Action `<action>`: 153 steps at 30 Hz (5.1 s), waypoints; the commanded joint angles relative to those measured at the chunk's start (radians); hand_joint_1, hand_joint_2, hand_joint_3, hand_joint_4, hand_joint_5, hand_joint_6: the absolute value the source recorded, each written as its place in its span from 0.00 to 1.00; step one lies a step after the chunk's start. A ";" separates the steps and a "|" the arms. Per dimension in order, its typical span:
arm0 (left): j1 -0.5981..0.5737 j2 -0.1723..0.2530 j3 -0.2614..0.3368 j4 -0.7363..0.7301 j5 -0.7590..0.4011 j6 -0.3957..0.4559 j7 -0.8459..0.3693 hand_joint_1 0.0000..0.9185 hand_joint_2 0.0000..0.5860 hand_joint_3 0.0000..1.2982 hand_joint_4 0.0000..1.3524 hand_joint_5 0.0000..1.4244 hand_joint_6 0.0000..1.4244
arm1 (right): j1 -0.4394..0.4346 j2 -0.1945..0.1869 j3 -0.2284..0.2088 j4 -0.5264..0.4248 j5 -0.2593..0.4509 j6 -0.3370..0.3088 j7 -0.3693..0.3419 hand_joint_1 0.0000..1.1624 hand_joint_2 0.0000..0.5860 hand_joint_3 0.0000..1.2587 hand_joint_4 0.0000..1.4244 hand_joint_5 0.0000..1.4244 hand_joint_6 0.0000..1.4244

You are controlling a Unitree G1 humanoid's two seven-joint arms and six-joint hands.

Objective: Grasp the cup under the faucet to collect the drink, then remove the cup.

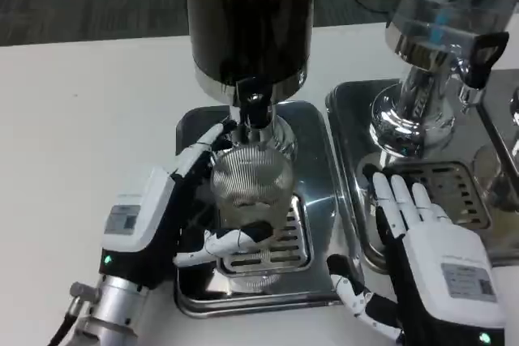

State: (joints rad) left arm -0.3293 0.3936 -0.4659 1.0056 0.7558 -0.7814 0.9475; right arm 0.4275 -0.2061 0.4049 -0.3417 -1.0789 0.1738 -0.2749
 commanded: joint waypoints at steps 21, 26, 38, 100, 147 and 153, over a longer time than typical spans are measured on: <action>0.424 0.269 0.271 -0.497 -0.078 0.047 -0.313 0.00 0.13 0.00 0.00 0.00 0.00 | -0.042 -0.101 0.009 0.062 -0.156 0.000 -0.019 0.28 0.60 0.00 0.00 0.00 0.00; 0.438 0.249 0.322 -0.519 -0.148 -0.026 -0.315 0.00 0.13 0.00 0.00 0.00 0.00 | -0.043 -0.088 0.002 0.060 -0.127 0.002 -0.025 0.28 0.60 0.00 0.00 0.00 0.00; 0.374 0.197 0.318 -0.585 -1.192 -0.045 -1.244 0.00 0.16 0.00 0.00 0.01 0.00 | -0.033 -0.063 -0.007 0.076 -0.104 0.010 -0.024 0.28 0.61 0.00 0.00 0.00 0.00; 0.203 0.075 0.491 -0.898 -0.940 0.143 -1.769 0.00 0.16 0.05 0.00 0.11 0.10 | -0.021 0.001 0.008 0.110 -0.034 0.029 -0.060 0.32 0.65 0.00 0.00 0.00 0.03; 0.288 0.254 0.368 -0.977 -0.453 -0.078 -1.329 0.00 0.18 0.07 0.00 0.11 0.11 | -0.167 0.054 -0.123 0.089 0.464 -0.040 0.211 0.47 0.37 0.00 0.00 0.00 0.00; 0.290 0.263 0.370 -0.986 -0.460 -0.070 -1.325 0.00 0.19 0.07 0.00 0.11 0.10 | -0.184 0.077 -0.124 0.155 0.529 -0.139 0.156 0.52 0.35 0.00 0.00 0.00 0.00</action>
State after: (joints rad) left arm -0.0720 0.6301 -0.0605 0.0274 0.2500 -0.8472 -0.3382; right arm 0.2556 -0.1360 0.2831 -0.2250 -0.5803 0.0962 -0.0880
